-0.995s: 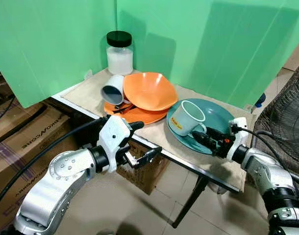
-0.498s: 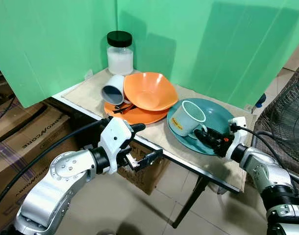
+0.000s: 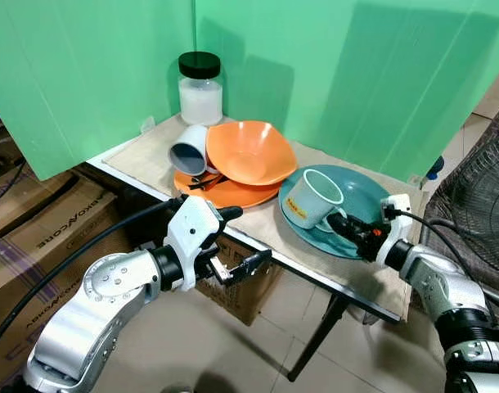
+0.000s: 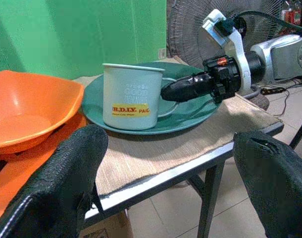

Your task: Setting the table

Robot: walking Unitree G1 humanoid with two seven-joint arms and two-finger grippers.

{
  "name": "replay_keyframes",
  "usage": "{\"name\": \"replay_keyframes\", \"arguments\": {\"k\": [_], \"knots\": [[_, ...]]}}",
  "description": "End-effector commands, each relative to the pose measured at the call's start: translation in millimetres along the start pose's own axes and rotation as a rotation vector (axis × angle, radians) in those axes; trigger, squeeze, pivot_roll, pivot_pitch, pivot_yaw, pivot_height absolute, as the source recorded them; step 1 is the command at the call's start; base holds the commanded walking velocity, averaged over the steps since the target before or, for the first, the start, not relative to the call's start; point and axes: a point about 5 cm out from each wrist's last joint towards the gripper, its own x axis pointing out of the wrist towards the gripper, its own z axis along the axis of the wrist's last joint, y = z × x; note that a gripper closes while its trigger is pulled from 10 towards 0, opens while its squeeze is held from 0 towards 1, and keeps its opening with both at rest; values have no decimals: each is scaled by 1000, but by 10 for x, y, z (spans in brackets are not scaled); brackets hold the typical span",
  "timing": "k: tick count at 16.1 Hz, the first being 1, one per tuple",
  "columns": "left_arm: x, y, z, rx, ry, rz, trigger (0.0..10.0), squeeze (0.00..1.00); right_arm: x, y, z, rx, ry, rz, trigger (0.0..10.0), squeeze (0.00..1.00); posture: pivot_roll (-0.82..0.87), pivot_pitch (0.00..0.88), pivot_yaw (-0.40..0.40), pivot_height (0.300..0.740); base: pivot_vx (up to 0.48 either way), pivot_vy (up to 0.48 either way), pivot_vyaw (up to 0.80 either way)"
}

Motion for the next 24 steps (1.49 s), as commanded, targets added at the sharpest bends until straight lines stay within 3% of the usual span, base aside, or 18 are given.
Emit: {"name": "replay_keyframes", "arguments": {"k": [1,5,8,10,11,13,16,18,20,22,24], "knots": [[23,3,21,4,-6,-6,10000,0,-69,-19,75,-14,-25,-3,0,0,88,0,-62,740,0,0,0],[40,4,22,2,-6,-14,10000,0,-149,14,167,-41,-57,3,0,0,67,0,-47,740,0,0,0],[56,4,27,2,-12,-13,10000,0,-274,62,278,-81,-103,-22,0,0,55,0,-39,740,0,0,0],[64,44,44,9,-27,56,10000,0,-442,179,442,-143,-173,-78,0,0,62,0,-59,740,0,0,0],[65,71,48,11,-43,143,10000,0,-592,359,560,-222,-228,-143,10000,0,61,0,-66,740,0,0,0],[36,97,30,-29,-51,323,10000,0,-767,687,697,-274,-374,-263,10000,0,47,0,-65,740,0,0,0],[71,105,61,-16,-88,406,10000,0,-838,871,732,-329,-436,-437,10000,0,31,0,-65,740,0,0,-263],[177,204,81,-16,-102,502,10000,0,-832,918,744,-300,-487,-561,10000,0,17,0,-48,740,0,0,-794],[220,236,119,-34,-121,544,10000,0,-813,921,713,-318,-465,-611,10000,0,18,0,-51,740,0,0,-800],[187,233,90,-16,-106,566,10000,0,-733,892,613,-368,-393,-666,10000,0,51,0,-81,740,0,0,-800],[135,235,65,-23,-102,592,10000,0,-709,896,542,-339,-371,-685,10000,0,69,0,-93,740,0,0,-800]]}}
